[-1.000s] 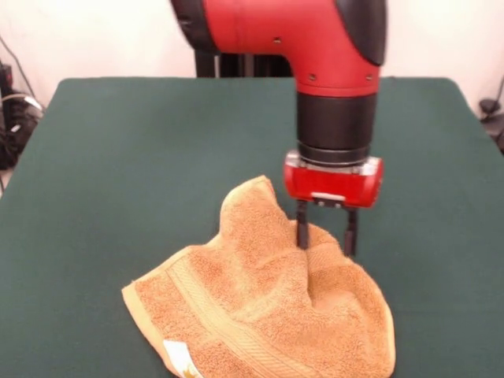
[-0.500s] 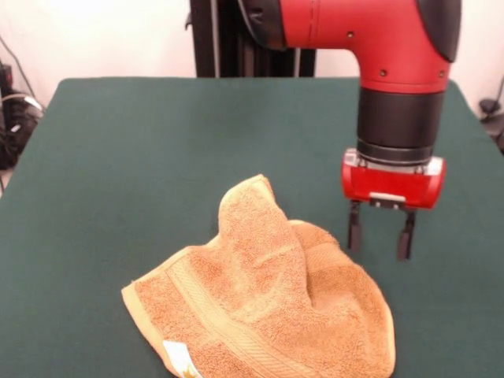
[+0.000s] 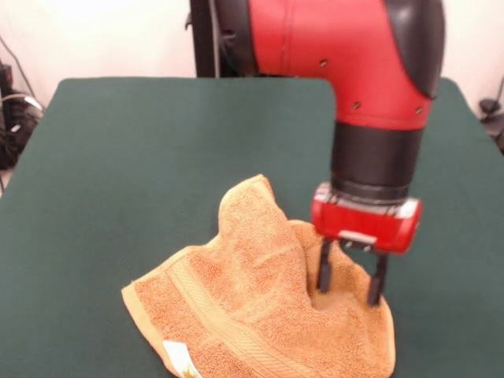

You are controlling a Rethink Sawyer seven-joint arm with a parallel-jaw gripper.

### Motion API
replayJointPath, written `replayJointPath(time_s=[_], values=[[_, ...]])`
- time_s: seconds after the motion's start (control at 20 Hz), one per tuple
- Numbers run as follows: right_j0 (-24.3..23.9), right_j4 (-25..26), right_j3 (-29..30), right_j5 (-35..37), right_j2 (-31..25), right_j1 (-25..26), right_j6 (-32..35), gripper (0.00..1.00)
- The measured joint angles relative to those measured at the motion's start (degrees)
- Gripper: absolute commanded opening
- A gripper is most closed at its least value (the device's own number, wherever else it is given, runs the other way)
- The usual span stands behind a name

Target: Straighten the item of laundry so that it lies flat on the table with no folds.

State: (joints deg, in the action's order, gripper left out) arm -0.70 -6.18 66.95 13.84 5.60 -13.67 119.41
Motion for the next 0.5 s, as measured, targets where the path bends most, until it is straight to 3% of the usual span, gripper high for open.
replayJointPath(time_s=[0.5], values=[[-3.6,-0.2,-2.4,0.0,1.5,2.5,0.0,1.0]])
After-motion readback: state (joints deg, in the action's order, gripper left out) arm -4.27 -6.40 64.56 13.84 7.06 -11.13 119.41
